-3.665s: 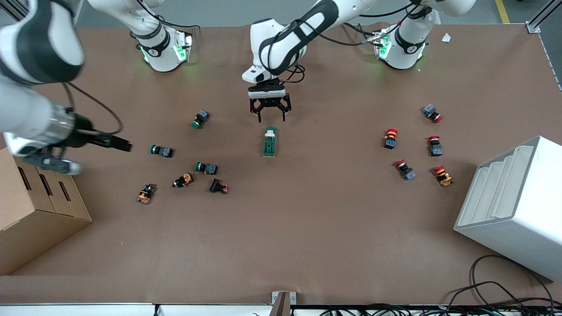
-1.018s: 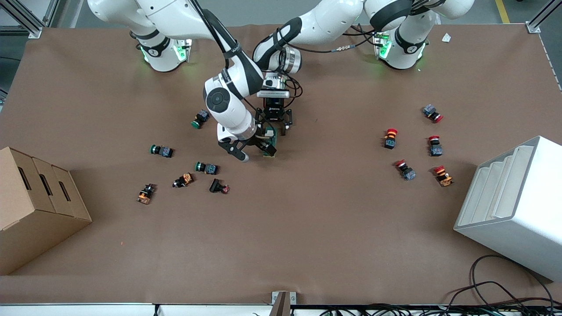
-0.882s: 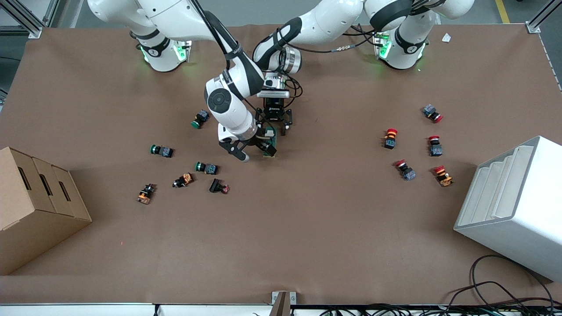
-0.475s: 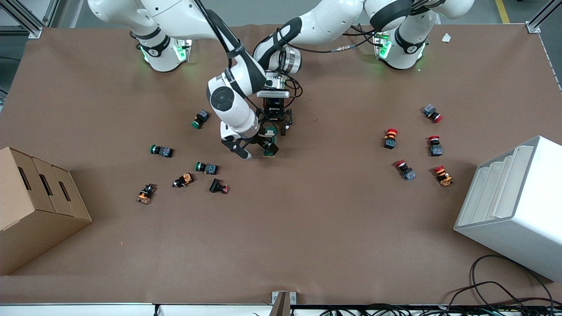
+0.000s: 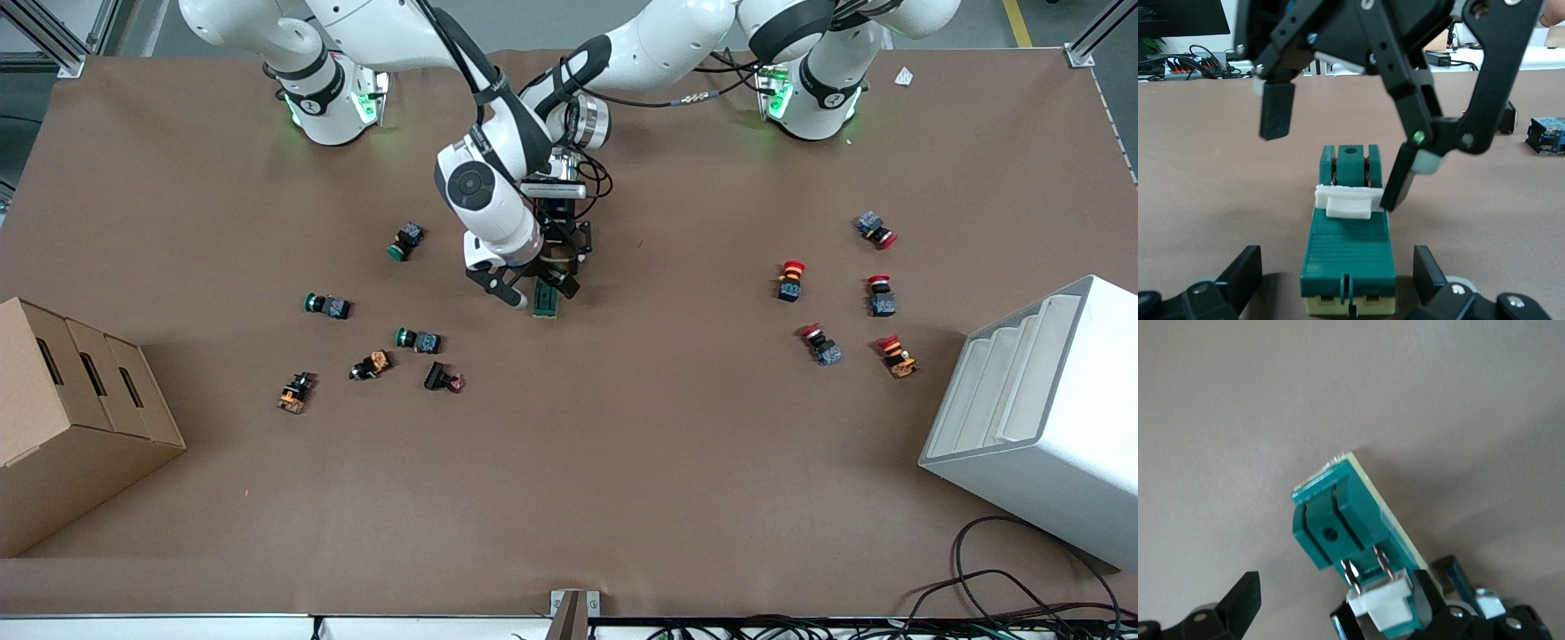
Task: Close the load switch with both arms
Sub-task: 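Push the white handle down toward the switch base with the right gripper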
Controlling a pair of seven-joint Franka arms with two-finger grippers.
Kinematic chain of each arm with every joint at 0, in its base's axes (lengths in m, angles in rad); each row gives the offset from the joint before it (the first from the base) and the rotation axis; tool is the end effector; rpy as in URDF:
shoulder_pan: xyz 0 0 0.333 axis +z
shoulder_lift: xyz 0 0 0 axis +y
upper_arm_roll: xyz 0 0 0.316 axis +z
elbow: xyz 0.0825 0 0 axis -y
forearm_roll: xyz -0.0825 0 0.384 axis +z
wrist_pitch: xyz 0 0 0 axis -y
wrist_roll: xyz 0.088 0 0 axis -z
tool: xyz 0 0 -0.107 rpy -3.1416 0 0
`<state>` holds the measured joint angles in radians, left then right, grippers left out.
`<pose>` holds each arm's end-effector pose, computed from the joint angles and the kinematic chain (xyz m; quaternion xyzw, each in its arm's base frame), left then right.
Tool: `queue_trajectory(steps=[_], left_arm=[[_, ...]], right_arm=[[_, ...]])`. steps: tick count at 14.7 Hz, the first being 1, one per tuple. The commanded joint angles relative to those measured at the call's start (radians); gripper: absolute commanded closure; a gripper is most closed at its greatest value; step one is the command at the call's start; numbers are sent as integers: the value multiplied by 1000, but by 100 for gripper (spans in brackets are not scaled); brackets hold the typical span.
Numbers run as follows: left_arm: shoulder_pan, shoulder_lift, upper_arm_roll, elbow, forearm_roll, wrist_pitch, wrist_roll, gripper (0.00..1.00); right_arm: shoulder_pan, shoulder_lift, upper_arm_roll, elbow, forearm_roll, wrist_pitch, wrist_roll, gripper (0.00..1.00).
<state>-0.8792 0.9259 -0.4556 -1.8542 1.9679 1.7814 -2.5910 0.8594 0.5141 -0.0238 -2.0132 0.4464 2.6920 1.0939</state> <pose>0.2191 -0.5581 0.0573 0.8221 -0.0332 0.5681 0.0185 0.4245 0.4490 0.2086 -0.9404 0.3125 0.0414 0.1275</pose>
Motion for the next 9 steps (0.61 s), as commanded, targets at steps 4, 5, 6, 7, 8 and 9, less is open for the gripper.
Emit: queue_trajectory(steps=[4, 5, 6, 7, 8, 9], left_arm=[[-9, 22, 9, 21, 23, -5, 0, 0], [-9, 21, 9, 21, 23, -5, 0, 0], [-7, 19, 8, 21, 23, -5, 0, 0], [-7, 19, 8, 21, 23, -5, 0, 0], [-7, 16, 8, 21, 22, -5, 2, 0], [-6, 16, 8, 21, 22, -5, 2, 0]], right_arm=[[43, 30, -10, -6, 21, 19, 17, 0], [41, 30, -10, -4, 21, 17, 17, 0], [39, 30, -8, -1, 21, 17, 20, 0], [38, 30, -8, 5, 21, 17, 29, 0], [36, 32, -8, 16, 21, 17, 46, 0], [35, 33, -8, 28, 21, 16, 53, 0]])
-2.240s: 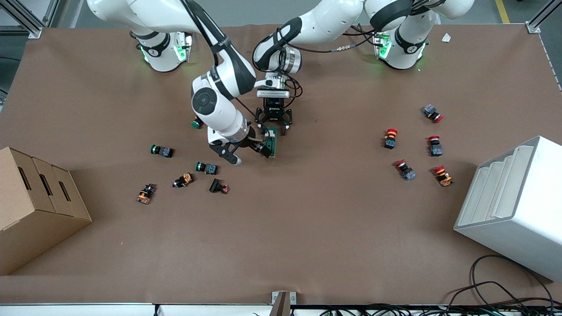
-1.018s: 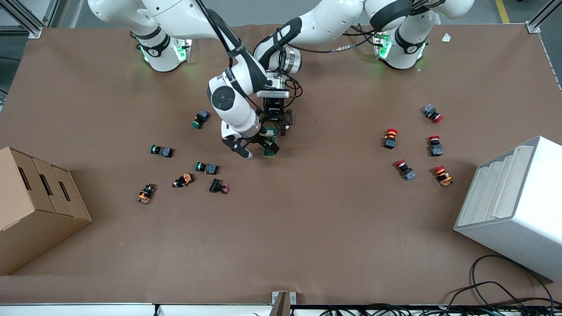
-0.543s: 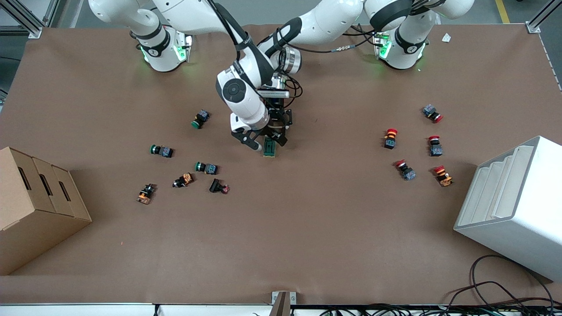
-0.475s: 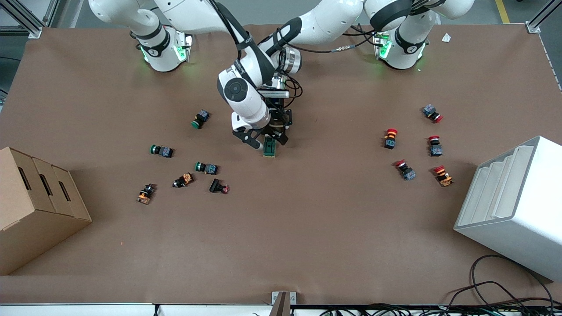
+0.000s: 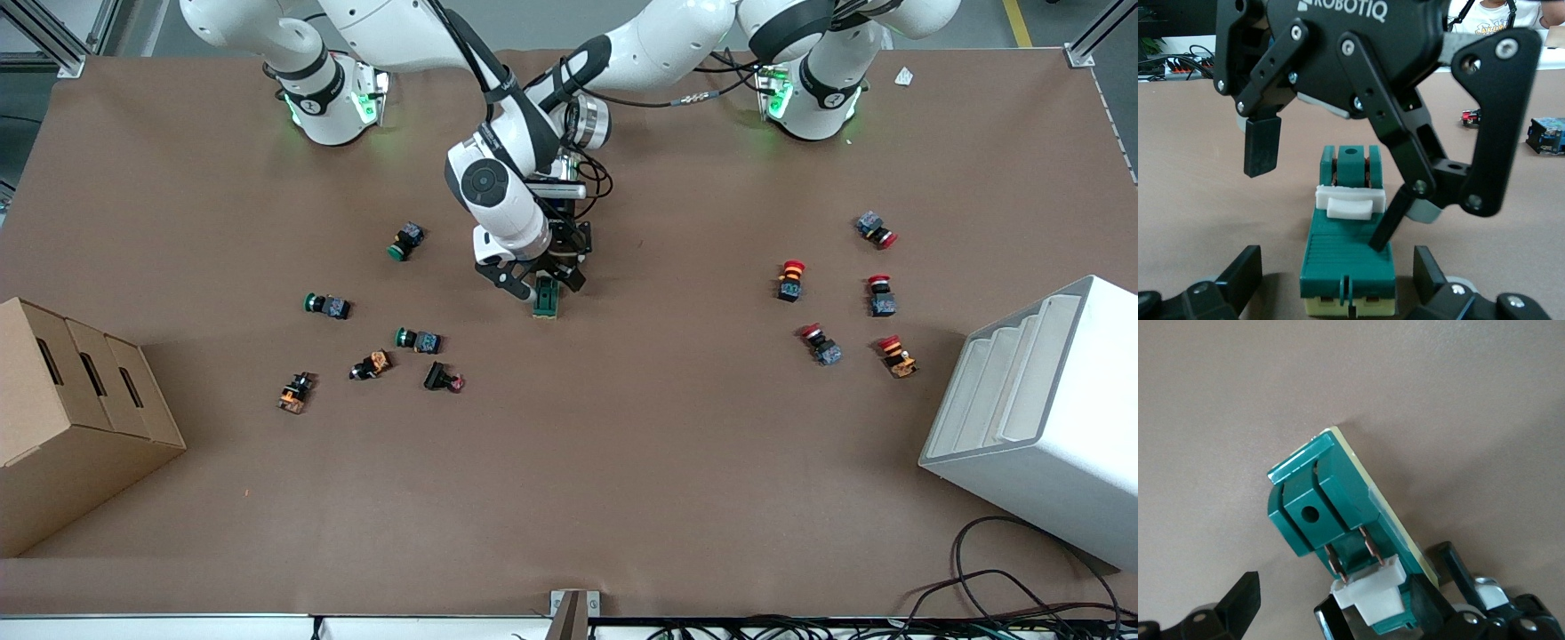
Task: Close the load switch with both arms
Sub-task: 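Push the white handle down toward the switch base with the right gripper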
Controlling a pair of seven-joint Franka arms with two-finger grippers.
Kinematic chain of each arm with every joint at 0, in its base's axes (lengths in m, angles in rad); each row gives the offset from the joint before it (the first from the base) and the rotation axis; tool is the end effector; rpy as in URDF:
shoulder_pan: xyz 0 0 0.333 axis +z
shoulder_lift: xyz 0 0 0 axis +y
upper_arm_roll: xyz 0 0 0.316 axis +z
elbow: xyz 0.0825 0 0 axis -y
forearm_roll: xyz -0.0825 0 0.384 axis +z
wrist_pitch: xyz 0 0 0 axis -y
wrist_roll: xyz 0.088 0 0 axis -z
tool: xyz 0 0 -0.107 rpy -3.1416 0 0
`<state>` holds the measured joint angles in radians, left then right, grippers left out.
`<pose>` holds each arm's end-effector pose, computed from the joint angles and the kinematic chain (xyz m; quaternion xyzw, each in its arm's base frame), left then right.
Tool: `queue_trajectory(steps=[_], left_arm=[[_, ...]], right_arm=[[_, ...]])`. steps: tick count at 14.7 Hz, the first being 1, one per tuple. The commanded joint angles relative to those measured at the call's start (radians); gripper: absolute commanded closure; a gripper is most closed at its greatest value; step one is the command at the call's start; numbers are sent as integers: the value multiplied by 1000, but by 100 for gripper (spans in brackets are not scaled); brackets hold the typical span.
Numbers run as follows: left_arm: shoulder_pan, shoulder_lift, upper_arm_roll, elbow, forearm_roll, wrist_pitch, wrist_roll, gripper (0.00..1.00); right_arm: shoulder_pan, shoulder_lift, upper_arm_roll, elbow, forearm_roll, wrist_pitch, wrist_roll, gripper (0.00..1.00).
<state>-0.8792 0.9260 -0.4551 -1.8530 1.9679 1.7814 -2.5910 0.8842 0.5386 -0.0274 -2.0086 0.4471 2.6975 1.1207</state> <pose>0.2197 -0.5584 0.0575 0.8219 -0.0327 0.5684 0.0186 0.4144 0.4569 0.1959 -0.9400 0.3165 0.0454 0.1190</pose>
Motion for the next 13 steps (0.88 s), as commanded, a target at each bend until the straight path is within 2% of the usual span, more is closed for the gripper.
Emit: queue_trajectory(steps=[1, 13], left_arm=[[-6, 16, 7, 20, 22, -5, -1, 0], [3, 14, 7, 20, 22, -5, -4, 0]], right_arm=[[7, 9, -5, 31, 21, 10, 31, 0], [-73, 23, -8, 155, 18, -2, 17, 0]])
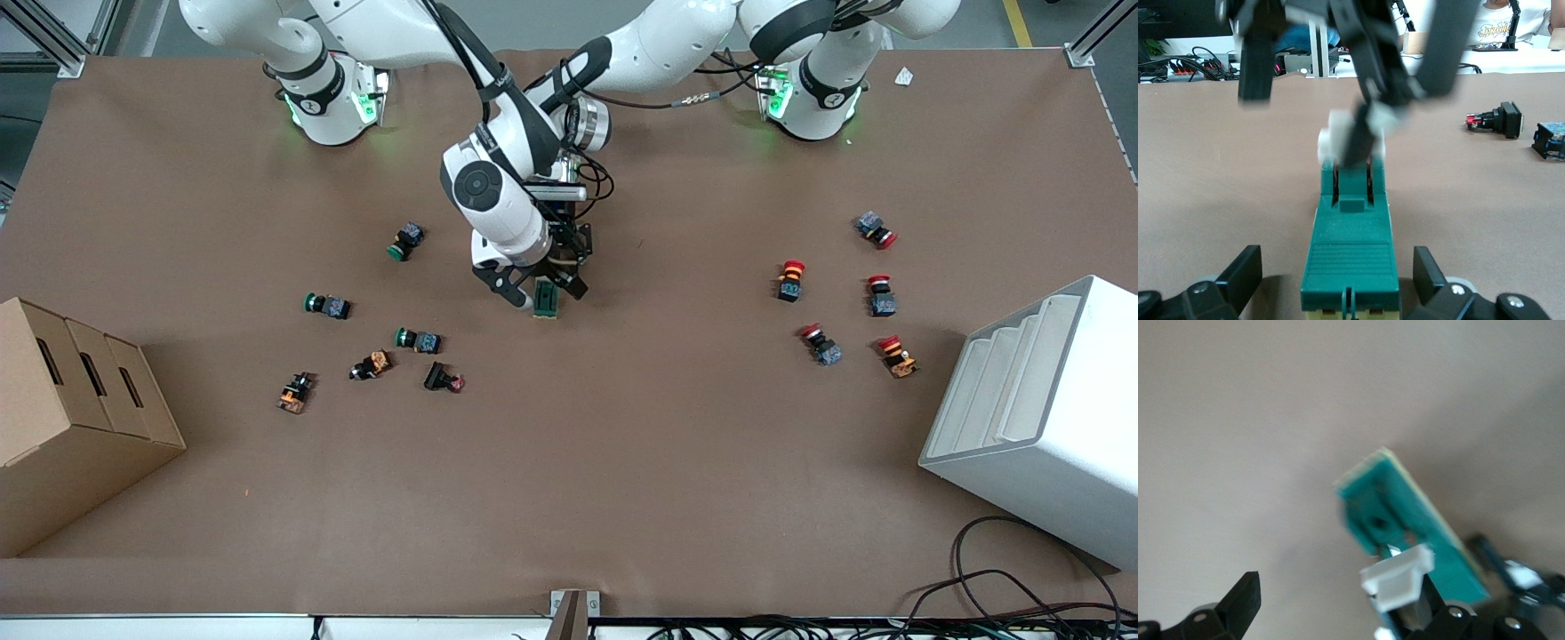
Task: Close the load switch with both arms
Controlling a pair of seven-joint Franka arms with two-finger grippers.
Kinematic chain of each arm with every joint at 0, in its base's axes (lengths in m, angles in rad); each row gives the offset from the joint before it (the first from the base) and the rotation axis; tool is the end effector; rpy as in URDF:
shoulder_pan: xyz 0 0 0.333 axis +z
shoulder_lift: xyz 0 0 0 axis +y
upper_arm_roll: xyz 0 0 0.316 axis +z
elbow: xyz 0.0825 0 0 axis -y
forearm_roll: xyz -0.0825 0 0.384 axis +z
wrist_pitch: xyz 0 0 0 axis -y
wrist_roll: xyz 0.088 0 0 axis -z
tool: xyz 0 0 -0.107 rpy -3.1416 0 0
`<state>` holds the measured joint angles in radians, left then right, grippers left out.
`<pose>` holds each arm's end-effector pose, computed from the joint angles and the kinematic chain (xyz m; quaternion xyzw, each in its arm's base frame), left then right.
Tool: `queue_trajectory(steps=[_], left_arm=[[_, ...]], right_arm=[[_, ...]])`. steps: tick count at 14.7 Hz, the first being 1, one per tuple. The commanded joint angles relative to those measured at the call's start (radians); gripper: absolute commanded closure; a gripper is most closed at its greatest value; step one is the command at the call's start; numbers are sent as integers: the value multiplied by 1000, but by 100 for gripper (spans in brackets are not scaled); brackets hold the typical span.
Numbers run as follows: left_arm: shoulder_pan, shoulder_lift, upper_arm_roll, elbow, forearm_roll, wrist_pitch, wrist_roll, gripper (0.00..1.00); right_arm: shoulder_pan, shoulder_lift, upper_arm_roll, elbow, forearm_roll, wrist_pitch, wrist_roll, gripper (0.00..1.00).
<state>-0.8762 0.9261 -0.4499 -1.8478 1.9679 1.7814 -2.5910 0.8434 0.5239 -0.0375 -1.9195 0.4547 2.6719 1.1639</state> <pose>0.2253 -0.5580 0.0582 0.8206 -0.0290 0.5706 0.0170 0.4567 0.4589 0.2384 -0.9211 0.3542 0.0339 0.1577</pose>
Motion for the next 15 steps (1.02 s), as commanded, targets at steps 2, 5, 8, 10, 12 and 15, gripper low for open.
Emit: queue_trajectory(steps=[2, 5, 8, 10, 12, 15], left_arm=[[-1, 14, 2, 16, 23, -5, -3, 0], [-3, 14, 2, 16, 23, -5, -3, 0], [-4, 14, 2, 15, 23, -5, -4, 0], [-4, 14, 2, 15, 23, -5, -4, 0], [-4, 14, 2, 16, 23, -5, -3, 0], [-4, 14, 2, 16, 23, -5, -3, 0]], right_arm=[[-35, 38, 2, 68, 10, 23, -27, 0], [-33, 38, 2, 69, 10, 23, -26, 0], [-35, 39, 2, 69, 9, 23, -30, 0], [-35, 50, 2, 69, 4, 25, -30, 0], [-37, 57, 1, 69, -1, 26, -33, 0], [-46, 74, 1, 74, -2, 29, -50, 0]])
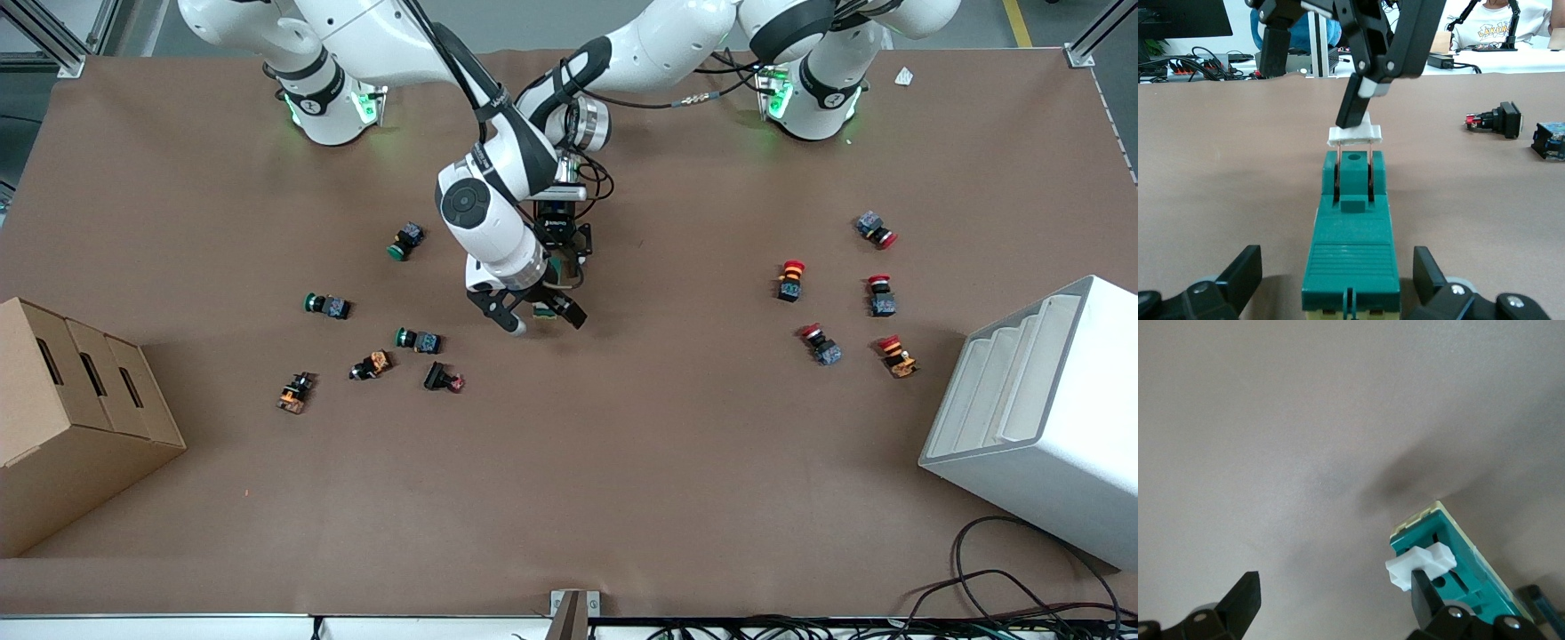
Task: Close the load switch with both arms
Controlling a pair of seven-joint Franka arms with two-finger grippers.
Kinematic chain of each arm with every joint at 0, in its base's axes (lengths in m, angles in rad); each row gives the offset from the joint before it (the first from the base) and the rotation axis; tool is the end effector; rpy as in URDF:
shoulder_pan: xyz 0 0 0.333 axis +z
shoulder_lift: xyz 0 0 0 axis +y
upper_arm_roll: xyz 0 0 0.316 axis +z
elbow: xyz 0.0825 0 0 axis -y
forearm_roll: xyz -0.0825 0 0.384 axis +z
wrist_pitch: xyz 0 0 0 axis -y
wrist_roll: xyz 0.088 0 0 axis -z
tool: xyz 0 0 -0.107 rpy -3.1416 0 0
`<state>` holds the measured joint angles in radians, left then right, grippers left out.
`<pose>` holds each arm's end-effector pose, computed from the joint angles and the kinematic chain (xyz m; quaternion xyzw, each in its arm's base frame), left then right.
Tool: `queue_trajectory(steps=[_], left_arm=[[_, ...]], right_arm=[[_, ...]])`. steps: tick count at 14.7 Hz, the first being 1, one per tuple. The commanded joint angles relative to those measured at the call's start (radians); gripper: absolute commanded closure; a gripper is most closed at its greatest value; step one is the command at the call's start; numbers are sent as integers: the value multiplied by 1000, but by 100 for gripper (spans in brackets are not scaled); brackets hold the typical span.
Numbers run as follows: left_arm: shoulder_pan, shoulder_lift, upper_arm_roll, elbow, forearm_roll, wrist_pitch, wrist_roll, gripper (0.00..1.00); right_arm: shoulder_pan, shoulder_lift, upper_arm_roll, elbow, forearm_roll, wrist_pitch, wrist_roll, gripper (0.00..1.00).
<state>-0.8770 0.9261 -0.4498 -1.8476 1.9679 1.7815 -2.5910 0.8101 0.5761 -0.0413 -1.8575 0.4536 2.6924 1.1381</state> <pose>0.2250 -0.5582 0.0582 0.8205 -0.0292 0.5706 0.0172 0.4856 0.4527 0.2325 -0.9180 0.3582 0.0179 0.1692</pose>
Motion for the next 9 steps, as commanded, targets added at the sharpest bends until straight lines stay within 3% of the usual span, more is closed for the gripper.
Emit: queue_trajectory(steps=[1, 5, 9], left_arm=[[-2, 14, 2, 16, 23, -5, -3, 0], [-2, 13, 2, 16, 25, -5, -3, 0], [-4, 13, 2, 16, 25, -5, -4, 0]], right_arm=[[-18, 34, 4, 24, -1, 9, -34, 0], [-23, 97, 3, 76, -3, 14, -35, 0], [-55, 90, 3, 84, -1, 0, -60, 0]])
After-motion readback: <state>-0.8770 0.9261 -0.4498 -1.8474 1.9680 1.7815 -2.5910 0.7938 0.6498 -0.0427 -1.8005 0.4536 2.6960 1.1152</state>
